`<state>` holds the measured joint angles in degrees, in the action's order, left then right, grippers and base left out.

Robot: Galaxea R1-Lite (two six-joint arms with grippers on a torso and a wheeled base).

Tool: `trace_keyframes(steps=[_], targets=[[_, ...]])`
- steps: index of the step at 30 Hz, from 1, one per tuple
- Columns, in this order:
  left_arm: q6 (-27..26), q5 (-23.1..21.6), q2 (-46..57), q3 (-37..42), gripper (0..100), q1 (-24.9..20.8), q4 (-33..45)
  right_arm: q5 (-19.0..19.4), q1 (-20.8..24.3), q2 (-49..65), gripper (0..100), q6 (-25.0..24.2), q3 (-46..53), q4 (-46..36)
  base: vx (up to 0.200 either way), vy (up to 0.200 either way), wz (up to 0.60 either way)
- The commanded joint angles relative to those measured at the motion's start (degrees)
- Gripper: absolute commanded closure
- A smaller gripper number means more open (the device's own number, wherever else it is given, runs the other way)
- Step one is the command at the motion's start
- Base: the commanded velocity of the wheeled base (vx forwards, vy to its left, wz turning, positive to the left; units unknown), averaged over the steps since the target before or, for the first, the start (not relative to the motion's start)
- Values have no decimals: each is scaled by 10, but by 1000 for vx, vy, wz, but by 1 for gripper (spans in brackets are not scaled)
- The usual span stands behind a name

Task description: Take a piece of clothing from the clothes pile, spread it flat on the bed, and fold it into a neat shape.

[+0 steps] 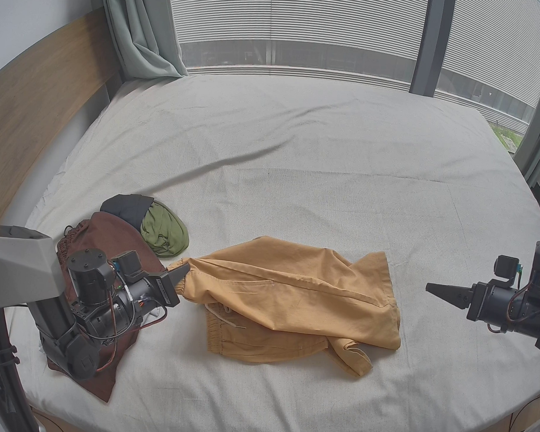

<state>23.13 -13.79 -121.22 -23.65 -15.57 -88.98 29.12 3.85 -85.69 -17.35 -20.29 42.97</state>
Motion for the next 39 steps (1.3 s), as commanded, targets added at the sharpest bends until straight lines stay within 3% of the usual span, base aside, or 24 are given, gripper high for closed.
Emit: trace_keyframes(steps=[1, 13, 17, 27, 39], targets=[[-4, 0, -7, 1, 100, -1, -1, 1, 2, -61, 0, -15, 4, 40, 0, 0, 0], [-12, 0, -13, -1, 100, 0, -1, 6, -1, -121, 0, -22, 2, 74, 0, 0, 0], [-11, -5, -16, -2, 100, 2, -1, 29, -4, -154, 0, -23, 5, 120, 0, 0, 0], [-12, -5, -19, -2, 100, 2, -2, 31, -19, -236, 0, -23, 3, 188, 0, 0, 0], [-12, -5, -21, -2, 100, 2, -2, 30, -17, -331, 0, -59, -3, 307, 0, 0, 0]])
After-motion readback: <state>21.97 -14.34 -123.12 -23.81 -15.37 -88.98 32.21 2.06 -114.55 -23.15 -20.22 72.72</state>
